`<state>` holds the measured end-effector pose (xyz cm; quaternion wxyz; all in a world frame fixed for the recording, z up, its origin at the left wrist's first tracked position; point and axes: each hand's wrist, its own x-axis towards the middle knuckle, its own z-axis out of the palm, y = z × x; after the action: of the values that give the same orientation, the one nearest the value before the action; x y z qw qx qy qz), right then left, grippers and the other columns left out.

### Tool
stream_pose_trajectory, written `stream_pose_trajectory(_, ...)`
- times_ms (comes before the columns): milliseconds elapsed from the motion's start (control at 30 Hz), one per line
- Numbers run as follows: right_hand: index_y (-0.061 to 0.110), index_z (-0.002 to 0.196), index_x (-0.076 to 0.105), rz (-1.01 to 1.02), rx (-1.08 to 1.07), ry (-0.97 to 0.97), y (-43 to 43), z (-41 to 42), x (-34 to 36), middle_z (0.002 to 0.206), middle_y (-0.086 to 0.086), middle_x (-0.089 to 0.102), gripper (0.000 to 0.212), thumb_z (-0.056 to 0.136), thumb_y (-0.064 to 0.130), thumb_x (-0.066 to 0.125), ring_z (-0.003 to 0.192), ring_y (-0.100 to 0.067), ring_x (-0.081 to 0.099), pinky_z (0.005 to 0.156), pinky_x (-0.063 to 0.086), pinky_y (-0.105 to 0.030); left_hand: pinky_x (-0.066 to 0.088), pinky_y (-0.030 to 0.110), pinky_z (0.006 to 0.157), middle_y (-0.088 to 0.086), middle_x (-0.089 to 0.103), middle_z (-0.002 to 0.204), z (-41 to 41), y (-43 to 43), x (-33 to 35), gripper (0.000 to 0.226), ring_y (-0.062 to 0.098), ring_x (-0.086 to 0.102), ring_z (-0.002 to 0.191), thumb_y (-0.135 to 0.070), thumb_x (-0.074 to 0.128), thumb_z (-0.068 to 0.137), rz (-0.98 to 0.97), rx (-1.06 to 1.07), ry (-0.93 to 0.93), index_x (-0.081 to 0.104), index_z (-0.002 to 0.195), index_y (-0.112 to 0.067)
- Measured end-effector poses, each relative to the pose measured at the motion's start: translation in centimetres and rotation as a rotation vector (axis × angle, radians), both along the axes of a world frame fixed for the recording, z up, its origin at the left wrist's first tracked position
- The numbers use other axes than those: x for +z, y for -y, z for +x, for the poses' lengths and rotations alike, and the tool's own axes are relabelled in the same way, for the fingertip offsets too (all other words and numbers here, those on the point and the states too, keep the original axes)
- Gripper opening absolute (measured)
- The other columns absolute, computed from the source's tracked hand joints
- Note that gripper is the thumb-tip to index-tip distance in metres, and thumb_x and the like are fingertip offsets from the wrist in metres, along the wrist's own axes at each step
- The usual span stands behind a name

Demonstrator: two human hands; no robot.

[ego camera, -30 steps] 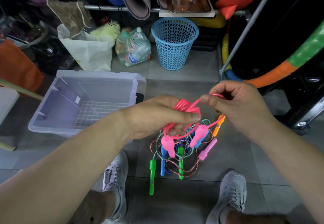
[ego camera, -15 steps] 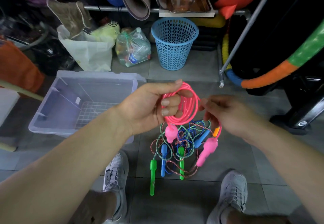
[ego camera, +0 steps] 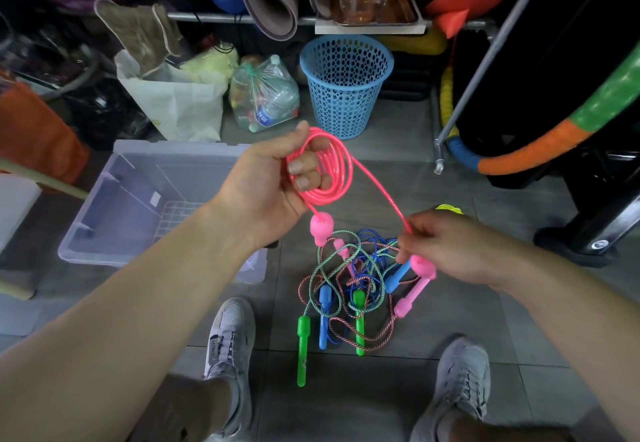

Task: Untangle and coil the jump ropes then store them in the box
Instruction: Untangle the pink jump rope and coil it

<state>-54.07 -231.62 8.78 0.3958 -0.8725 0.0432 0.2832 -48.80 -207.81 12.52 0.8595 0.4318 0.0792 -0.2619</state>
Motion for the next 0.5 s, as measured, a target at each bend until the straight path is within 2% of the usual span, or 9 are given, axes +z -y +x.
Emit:
stream_pose_trajectory(67,0.014,0.083,0.065,0.027,-0.028,0.010,0.3,-0.1,-0.4,0.067,-0.005,0.071,0.026,0.102,0.023,0.050,0.065,-0.032,0.066,0.068,0.058,-0.048,0.045,0.020,0.059,-0.007,0.033,0.049,0.2,-0.3,0.1,0.034,0.007,0.030,0.042,-0.032,0.045,0.102,0.004,0.005,0.000,0.058,0.081,-0.009)
stream_pose_trajectory(133,0.010,0.082,0.059,0.132,-0.181,0.044,0.2,0.0,-0.8,0.054,-0.005,0.057,0.031,0.106,0.023,0.044,0.050,-0.027,0.057,0.056,0.055,-0.043,0.038,0.019,0.061,-0.007,0.033,0.049,0.1,-0.4,0.0,0.032,0.008,0.029,0.042,-0.032,0.045,0.102,0.034,-0.029,0.003,0.055,0.079,-0.011)
stream_pose_trajectory(200,0.007,0.081,0.057,0.354,-0.371,0.026,-0.3,0.1,-0.1,0.052,-0.004,0.046,0.031,0.105,0.024,0.047,0.046,-0.024,0.048,0.050,0.051,-0.035,0.033,0.018,0.059,-0.006,0.032,0.049,-0.2,-0.1,-0.2,0.028,0.009,0.028,0.043,-0.030,0.047,0.099,0.069,-0.110,0.015,0.052,0.079,-0.012)
stream_pose_trajectory(267,0.009,0.084,0.064,0.593,-0.465,0.000,-1.1,0.1,1.4,0.061,-0.009,0.053,0.026,0.095,0.032,0.061,0.045,-0.022,0.046,0.047,0.048,-0.031,0.041,0.018,0.052,-0.005,0.030,0.051,-0.9,0.4,-0.3,0.023,0.009,0.028,0.043,-0.029,0.049,0.095,0.092,-0.223,0.044,0.052,0.080,-0.011)
stream_pose_trajectory(300,0.010,0.088,0.067,0.688,-0.464,-0.014,-1.4,0.0,2.1,0.068,-0.010,0.061,0.030,0.085,0.039,0.066,0.046,-0.019,0.046,0.046,0.046,-0.029,0.044,0.019,0.052,-0.005,0.029,0.052,-1.3,0.8,-0.3,0.022,0.010,0.029,0.042,-0.029,0.051,0.092,0.107,-0.287,0.067,0.052,0.080,-0.011)
stream_pose_trajectory(367,0.010,0.105,0.069,0.796,-0.388,-0.031,-1.9,-0.2,2.9,0.081,-0.007,0.069,0.050,0.072,0.046,0.070,0.048,-0.016,0.048,0.043,0.042,-0.025,0.048,0.021,0.058,-0.004,0.030,0.052,-2.2,1.4,-0.4,0.020,0.010,0.031,0.042,-0.030,0.052,0.090,0.150,-0.404,0.109,0.052,0.081,-0.011)
stream_pose_trajectory(433,0.013,0.119,0.067,0.802,-0.285,-0.015,-2.2,-0.6,3.0,0.075,-0.004,0.067,0.059,0.070,0.044,0.074,0.051,-0.015,0.052,0.040,0.041,-0.024,0.050,0.022,0.061,-0.004,0.033,0.052,-2.8,1.8,-0.6,0.020,0.010,0.034,0.042,-0.028,0.053,0.093,0.163,-0.490,0.137,0.052,0.083,-0.011)
stream_pose_trajectory(500,0.019,0.122,0.067,0.768,-0.197,0.012,-2.4,-1.0,2.7,0.067,-0.006,0.060,0.052,0.074,0.038,0.077,0.052,-0.016,0.053,0.041,0.042,-0.024,0.049,0.022,0.063,-0.005,0.035,0.053,-3.0,1.7,-0.7,0.019,0.010,0.037,0.045,-0.025,0.053,0.097,0.141,-0.562,0.177,0.056,0.084,-0.012)
